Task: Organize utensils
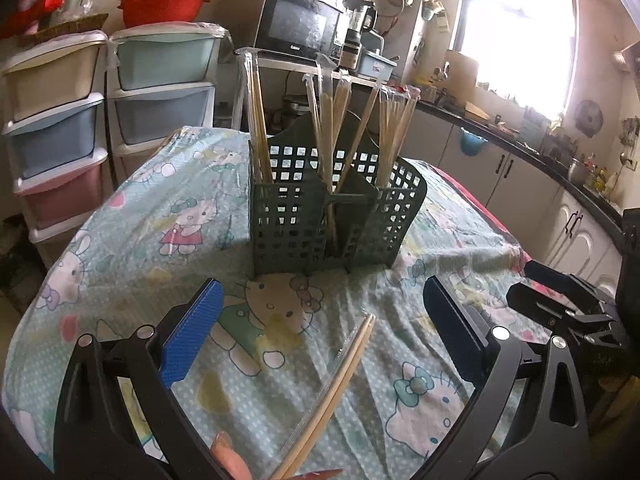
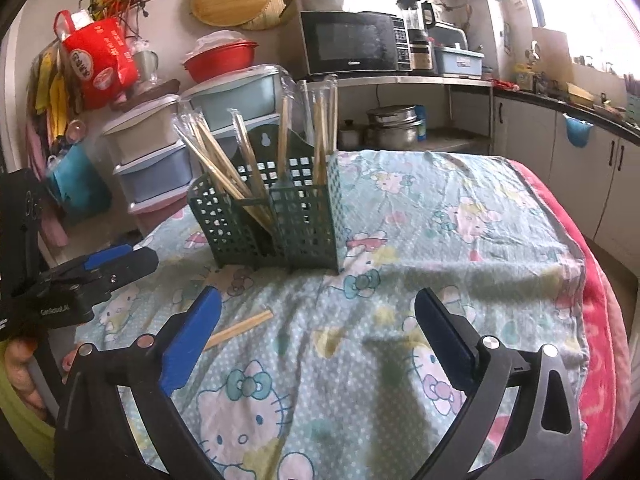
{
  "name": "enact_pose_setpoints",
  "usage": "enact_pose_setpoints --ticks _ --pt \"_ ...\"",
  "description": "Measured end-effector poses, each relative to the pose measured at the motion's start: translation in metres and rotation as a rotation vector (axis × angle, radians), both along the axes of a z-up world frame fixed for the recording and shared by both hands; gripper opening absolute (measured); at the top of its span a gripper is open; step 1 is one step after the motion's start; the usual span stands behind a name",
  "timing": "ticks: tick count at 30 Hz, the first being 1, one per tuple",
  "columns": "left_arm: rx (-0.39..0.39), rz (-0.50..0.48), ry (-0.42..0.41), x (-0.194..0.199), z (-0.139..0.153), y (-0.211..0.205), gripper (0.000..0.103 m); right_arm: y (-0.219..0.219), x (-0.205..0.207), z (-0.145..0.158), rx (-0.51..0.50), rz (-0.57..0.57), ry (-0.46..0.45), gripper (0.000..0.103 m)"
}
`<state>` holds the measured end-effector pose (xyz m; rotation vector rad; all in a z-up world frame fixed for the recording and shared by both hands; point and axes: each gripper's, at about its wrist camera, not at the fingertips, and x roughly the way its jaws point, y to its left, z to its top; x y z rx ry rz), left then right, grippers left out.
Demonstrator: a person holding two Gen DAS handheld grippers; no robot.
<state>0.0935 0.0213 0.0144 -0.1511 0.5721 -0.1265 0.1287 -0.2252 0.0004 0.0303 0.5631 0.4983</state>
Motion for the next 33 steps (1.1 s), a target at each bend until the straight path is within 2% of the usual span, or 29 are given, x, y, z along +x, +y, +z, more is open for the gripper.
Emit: enact_pose_setpoints --ticks 10,17,22,33 --pt "0.028 0.041 -0.077 -0.007 -0.008 -0.004 0.092 -0.008 -0.011 -0.004 0.044 -0.054 -0.072 0.096" --pt "0.042 0.062 -0.161 -0.015 -0.008 -0.003 0.092 -0.013 -0.028 -0.004 0.055 -0.115 -0.213 0.096" --pt "0.053 0.067 -0.179 -0.016 -0.010 -0.004 0.092 -0.010 -0.040 -0.005 0.033 -0.140 -0.319 0.096" --pt "0.051 0.069 -0.178 -0.014 -0.013 -0.003 0.092 -0.008 -0.038 -0.011 0.026 -0.147 -0.320 0.096"
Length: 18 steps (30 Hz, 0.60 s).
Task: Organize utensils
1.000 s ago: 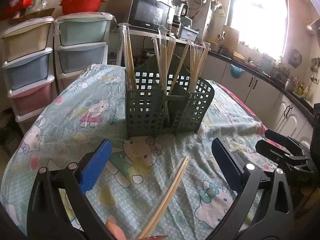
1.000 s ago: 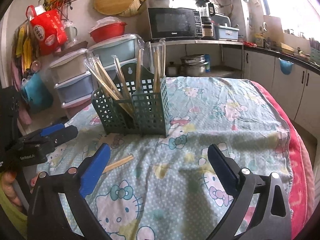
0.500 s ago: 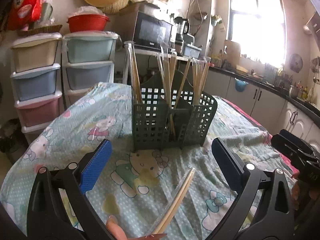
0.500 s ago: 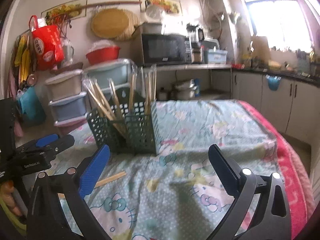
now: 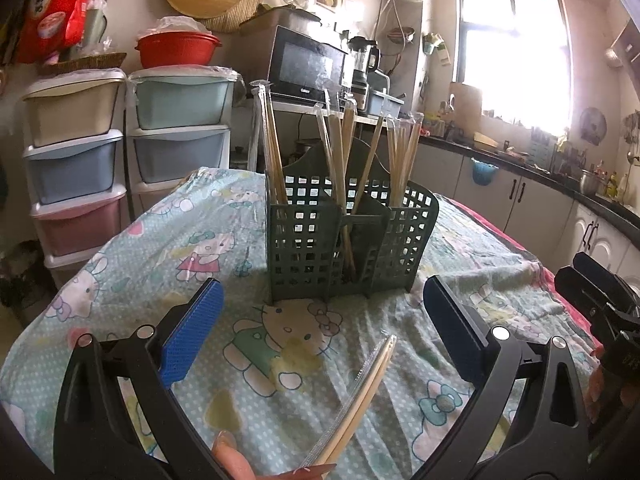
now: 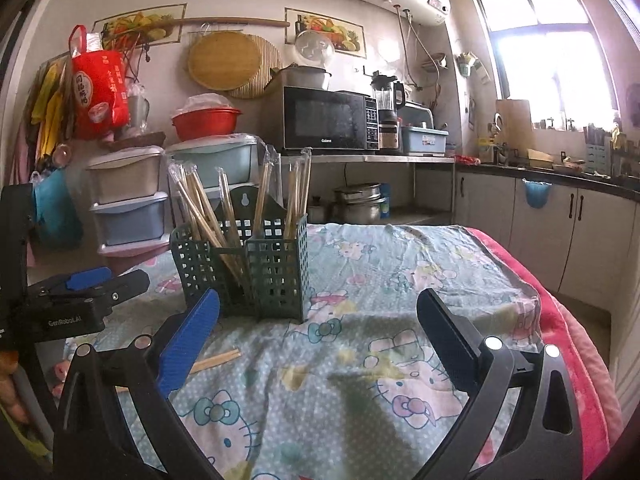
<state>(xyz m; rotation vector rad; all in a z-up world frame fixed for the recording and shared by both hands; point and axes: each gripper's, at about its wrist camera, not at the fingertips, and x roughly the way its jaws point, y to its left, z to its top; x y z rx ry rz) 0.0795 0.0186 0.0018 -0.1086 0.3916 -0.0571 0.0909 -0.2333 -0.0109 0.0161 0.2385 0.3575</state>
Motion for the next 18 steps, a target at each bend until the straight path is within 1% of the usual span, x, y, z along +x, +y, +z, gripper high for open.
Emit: enact_pose_setpoints --ticks 18 --pt "-0.003 -0.003 0.002 0.0010 -0.0025 0.0002 0.092 0.0010 -0.0033 0.0003 -0.005 0.002 -0.010 0.096"
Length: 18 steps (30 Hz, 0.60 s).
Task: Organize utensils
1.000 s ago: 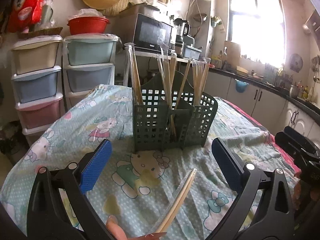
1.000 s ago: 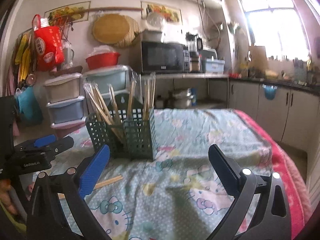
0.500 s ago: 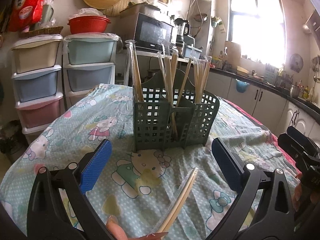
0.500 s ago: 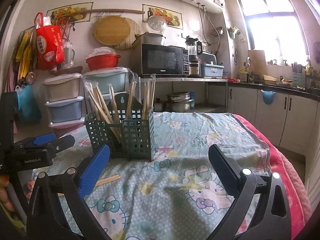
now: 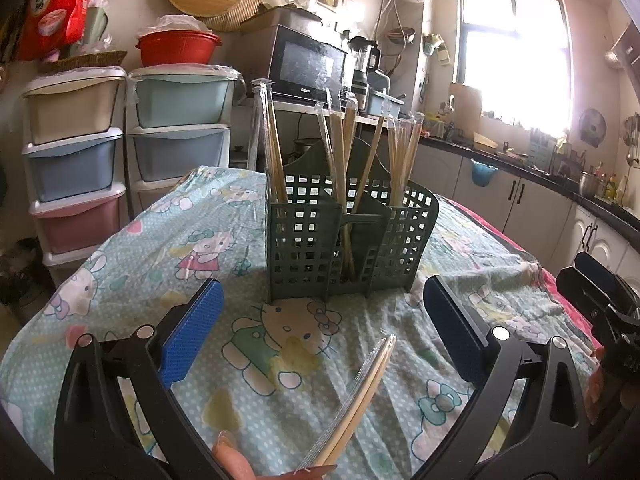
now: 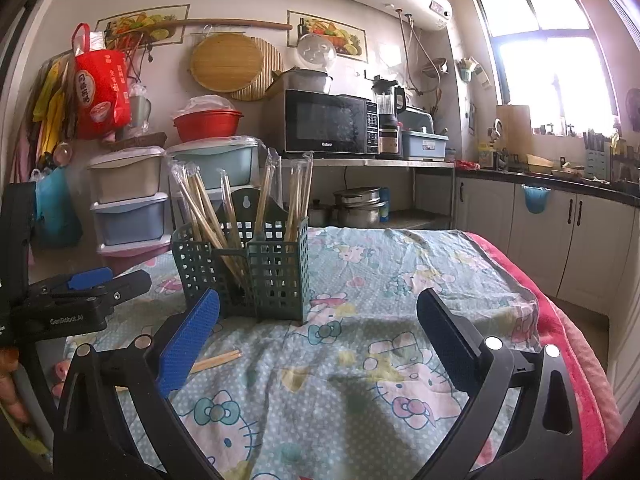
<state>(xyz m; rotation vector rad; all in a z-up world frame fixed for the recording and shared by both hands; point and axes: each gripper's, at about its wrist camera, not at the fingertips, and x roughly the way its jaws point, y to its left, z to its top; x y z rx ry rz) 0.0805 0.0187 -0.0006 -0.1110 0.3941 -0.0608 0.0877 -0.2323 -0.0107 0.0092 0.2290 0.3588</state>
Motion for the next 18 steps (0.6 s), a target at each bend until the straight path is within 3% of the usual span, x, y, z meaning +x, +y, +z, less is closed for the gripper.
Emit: enact_pose_setpoints --ticks 18 --pt "0.001 0.002 -0.001 -0.0010 0.0004 -0.0009 0.092 -0.0011 -0.0014 0.0005 0.001 -0.005 0.000 0.096"
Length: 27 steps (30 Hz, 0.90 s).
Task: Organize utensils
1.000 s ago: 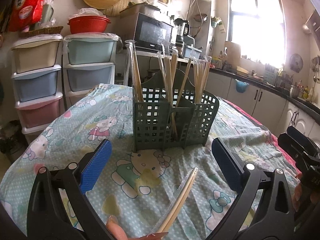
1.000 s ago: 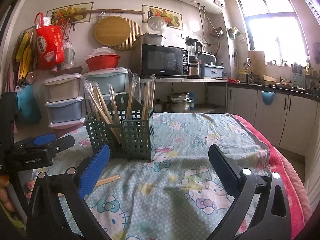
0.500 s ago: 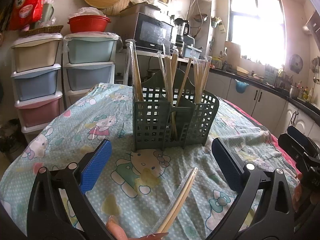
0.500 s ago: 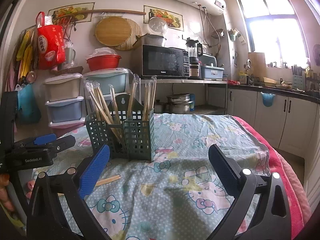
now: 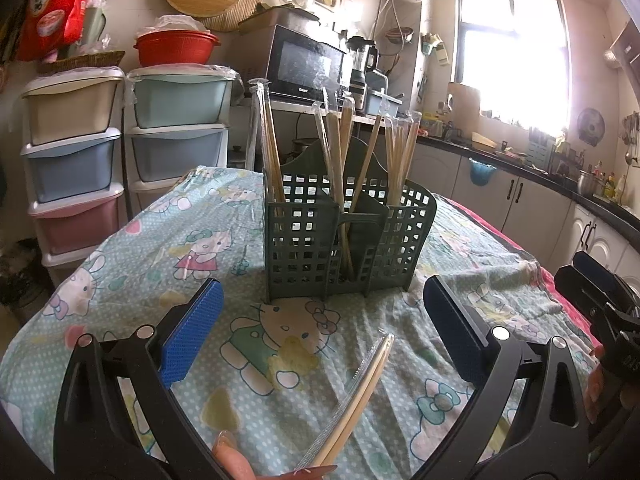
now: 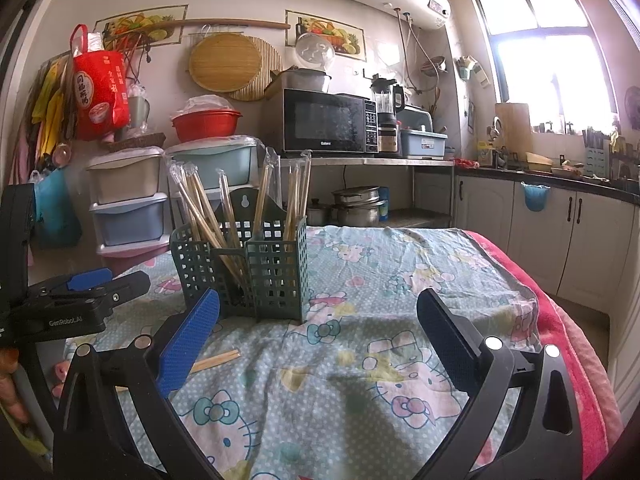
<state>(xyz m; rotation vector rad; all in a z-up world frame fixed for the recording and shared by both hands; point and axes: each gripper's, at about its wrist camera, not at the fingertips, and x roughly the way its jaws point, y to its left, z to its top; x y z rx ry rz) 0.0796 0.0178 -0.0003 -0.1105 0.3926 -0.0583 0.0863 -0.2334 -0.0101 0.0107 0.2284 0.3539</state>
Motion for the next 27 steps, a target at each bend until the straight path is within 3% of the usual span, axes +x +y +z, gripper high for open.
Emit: enact_pose_setpoints --ticks 21,27 --pt "-0.005 -0.010 0.003 0.0006 -0.0017 -0.0021 0.092 -0.0016 0.0008 0.0006 0.005 -0.007 0.006 0.096" --pt "0.001 0.020 0.027 0.0050 -0.0022 0.0008 0.092 -0.0059 0.0072 0.0015 0.000 -0.024 0.058 0.096"
